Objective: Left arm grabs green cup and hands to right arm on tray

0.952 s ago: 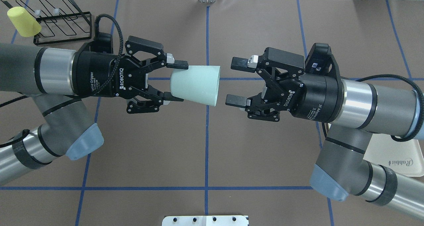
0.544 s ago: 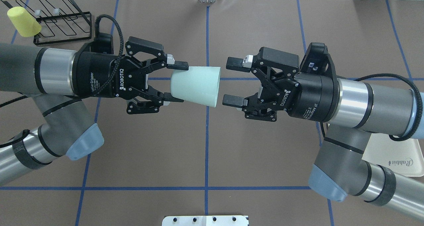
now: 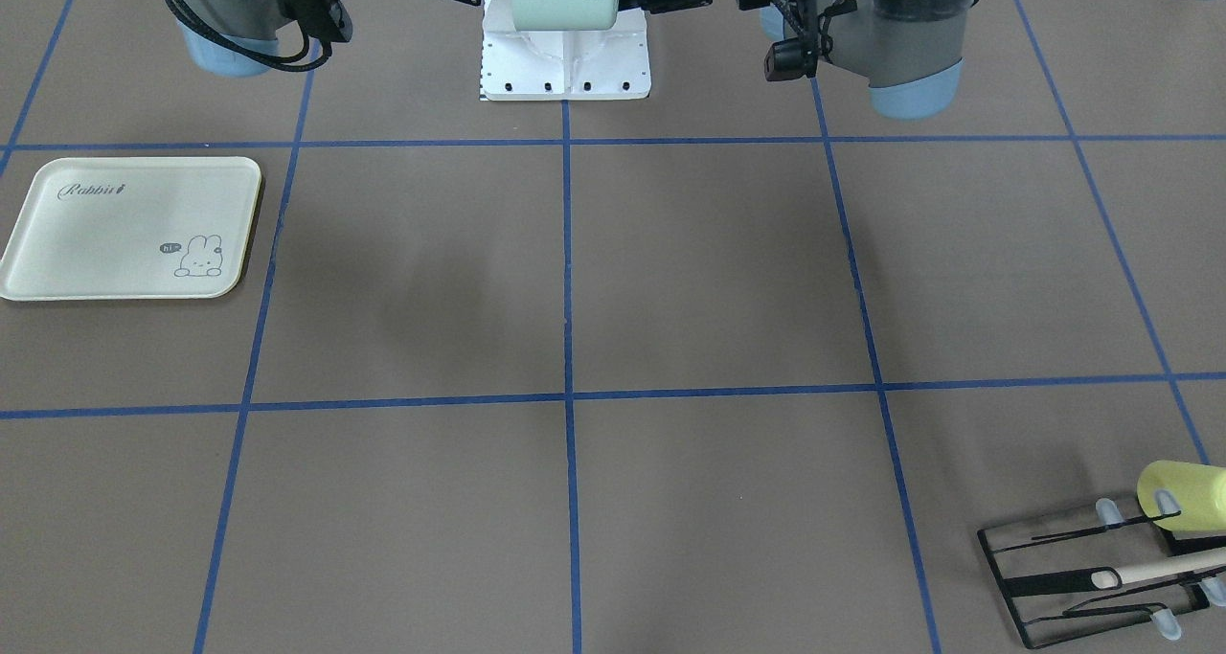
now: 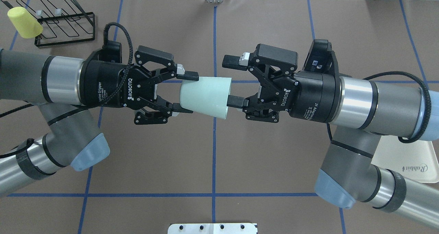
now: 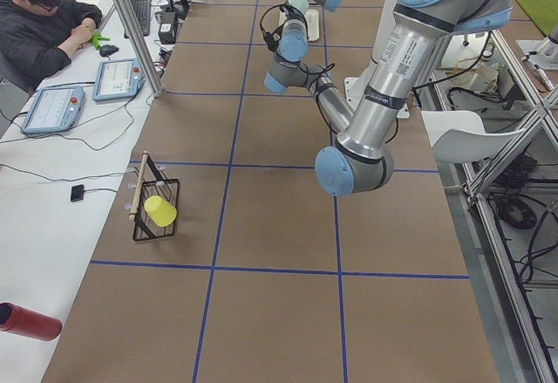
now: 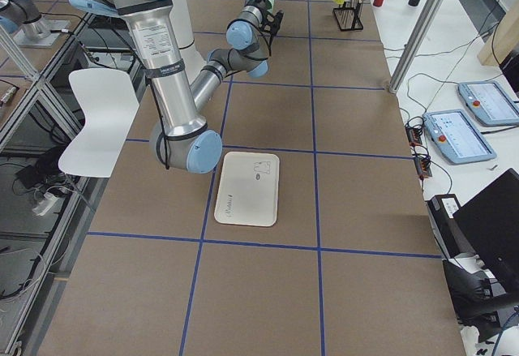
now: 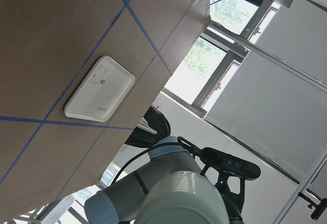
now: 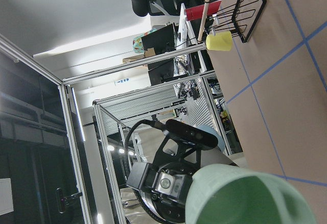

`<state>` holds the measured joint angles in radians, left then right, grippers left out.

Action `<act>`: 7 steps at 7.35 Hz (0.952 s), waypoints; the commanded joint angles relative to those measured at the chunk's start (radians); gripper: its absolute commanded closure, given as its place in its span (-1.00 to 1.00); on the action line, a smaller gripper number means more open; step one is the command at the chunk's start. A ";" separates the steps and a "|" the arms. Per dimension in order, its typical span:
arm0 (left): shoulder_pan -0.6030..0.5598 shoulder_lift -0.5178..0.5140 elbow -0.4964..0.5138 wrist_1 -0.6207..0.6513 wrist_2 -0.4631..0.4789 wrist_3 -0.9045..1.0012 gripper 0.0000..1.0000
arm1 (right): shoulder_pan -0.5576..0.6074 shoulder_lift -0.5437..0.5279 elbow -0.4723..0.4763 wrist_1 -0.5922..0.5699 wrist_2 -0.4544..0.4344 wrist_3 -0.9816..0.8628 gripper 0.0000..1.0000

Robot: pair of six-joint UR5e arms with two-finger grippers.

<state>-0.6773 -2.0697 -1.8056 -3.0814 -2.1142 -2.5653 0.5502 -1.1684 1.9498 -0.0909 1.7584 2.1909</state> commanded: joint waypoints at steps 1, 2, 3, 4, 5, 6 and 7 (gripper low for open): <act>0.007 0.000 -0.001 0.000 -0.001 0.026 1.00 | 0.000 0.001 0.006 -0.013 0.001 -0.005 -0.97; 0.012 0.000 -0.001 0.000 -0.001 0.034 1.00 | 0.000 -0.002 0.006 -0.013 0.001 -0.006 -0.96; 0.012 0.000 -0.001 0.000 -0.001 0.034 1.00 | 0.003 -0.002 0.006 -0.022 0.013 -0.010 -0.93; 0.012 0.000 -0.001 0.000 -0.001 0.034 1.00 | 0.005 0.000 0.009 -0.042 0.018 -0.010 -0.68; 0.012 -0.001 -0.001 0.000 -0.001 0.034 1.00 | 0.007 -0.002 0.009 -0.043 0.020 -0.010 -0.32; 0.012 -0.001 -0.001 0.000 -0.001 0.034 1.00 | 0.007 -0.005 0.009 -0.043 0.021 -0.010 -0.20; 0.012 -0.001 -0.001 0.000 -0.001 0.034 1.00 | 0.008 -0.005 0.009 -0.043 0.021 -0.010 -0.14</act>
<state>-0.6658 -2.0707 -1.8070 -3.0817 -2.1154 -2.5311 0.5569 -1.1723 1.9587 -0.1325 1.7783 2.1814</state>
